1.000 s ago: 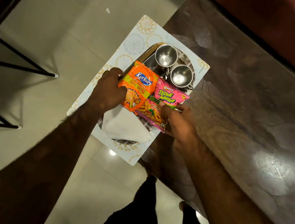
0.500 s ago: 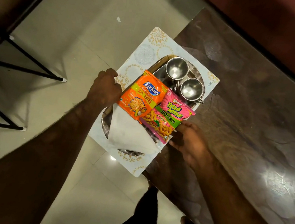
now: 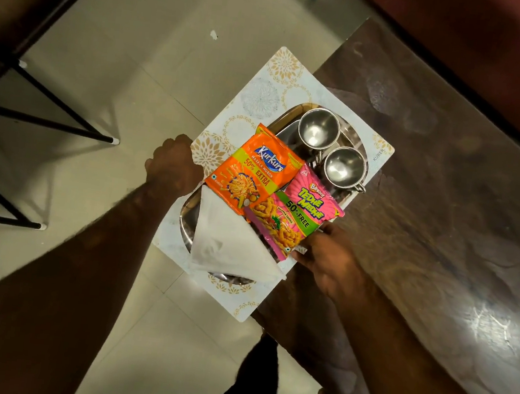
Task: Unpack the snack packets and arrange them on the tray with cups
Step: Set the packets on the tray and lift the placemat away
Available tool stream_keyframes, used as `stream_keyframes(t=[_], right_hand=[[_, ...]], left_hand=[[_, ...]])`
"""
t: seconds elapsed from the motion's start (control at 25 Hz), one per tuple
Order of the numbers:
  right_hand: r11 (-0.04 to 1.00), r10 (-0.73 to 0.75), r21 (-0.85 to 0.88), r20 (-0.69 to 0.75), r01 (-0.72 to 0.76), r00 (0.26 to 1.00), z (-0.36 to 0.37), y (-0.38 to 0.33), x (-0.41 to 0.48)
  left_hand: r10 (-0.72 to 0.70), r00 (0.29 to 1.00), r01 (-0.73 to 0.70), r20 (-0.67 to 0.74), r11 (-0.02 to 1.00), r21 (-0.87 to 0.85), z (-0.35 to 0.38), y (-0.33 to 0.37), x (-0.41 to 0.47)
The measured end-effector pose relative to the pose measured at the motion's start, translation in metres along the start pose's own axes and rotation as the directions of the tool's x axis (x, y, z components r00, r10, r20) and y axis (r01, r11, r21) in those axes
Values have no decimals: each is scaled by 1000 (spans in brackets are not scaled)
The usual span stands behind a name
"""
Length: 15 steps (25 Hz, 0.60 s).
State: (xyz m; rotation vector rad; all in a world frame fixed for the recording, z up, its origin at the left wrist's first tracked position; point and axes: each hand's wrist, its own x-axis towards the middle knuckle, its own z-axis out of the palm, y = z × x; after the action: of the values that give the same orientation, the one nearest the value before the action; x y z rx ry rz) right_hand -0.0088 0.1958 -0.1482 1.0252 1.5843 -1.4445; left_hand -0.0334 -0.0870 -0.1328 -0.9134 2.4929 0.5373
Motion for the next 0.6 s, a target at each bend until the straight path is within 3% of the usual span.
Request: stream_keyframes(t=[0.16, 0.32, 0.6], right_hand=[[999, -29, 28, 17, 28, 999, -1, 1, 2], [999, -18, 32, 26, 17, 1000, -11, 3, -3], [998, 32, 54, 7, -32, 999, -32, 8, -13]], left_hand=[[44, 999, -47, -26, 990, -133, -7, 2, -7], [74, 989, -81, -125, 995, -54, -22, 10, -18], [171, 972, -174, -162, 985, -6, -77, 21, -35]])
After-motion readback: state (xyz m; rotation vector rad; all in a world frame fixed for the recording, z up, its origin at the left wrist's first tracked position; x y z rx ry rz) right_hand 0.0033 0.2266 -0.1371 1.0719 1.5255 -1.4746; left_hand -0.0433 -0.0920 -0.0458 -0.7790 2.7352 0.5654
